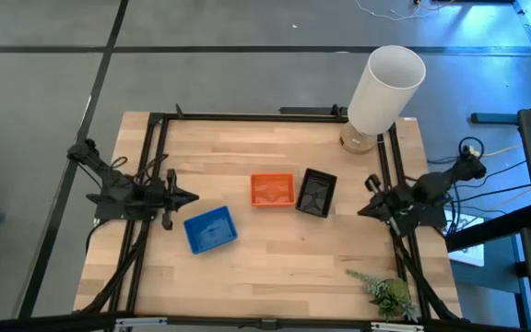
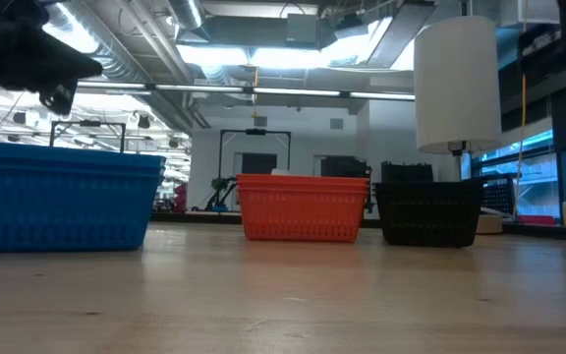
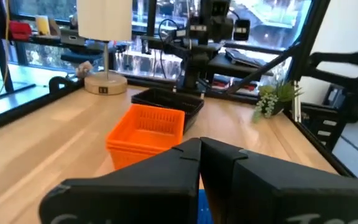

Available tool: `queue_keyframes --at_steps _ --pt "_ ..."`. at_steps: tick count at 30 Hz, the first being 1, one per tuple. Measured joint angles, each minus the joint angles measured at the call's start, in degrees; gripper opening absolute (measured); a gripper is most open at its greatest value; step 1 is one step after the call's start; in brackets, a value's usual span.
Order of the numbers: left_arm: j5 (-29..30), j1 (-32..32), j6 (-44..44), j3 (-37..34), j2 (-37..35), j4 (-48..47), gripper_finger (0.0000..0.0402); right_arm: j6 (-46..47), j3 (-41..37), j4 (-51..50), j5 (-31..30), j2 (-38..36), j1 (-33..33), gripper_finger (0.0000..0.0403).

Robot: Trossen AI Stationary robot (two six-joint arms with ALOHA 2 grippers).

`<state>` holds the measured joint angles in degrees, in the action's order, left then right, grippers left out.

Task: Stack baskets by color
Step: Return to Home Position

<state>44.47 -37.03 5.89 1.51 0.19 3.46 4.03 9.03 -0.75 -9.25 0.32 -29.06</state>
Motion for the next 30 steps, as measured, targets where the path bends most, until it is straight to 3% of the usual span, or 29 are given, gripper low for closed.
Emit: queue_keyframes --at_steps 7,14,19,30 --pt "-1.6 0.0 -1.9 -1.0 0.1 0.7 0.0 0.6 -8.4 6.1 -0.1 0.0 0.0 0.0" --pt "-1.5 0.0 -10.6 -1.0 0.1 0.5 0.0 -5.3 -8.6 4.0 -0.2 0.0 0.0 0.0" --pt "-1.6 0.0 -11.0 -1.0 0.2 0.5 0.0 -11.0 -8.6 4.0 -0.1 0.0 0.0 0.0008" --pt "-1.7 0.0 -11.0 -1.0 0.2 0.4 0.0 -10.3 -8.6 3.9 -0.2 0.0 0.0 0.0013"
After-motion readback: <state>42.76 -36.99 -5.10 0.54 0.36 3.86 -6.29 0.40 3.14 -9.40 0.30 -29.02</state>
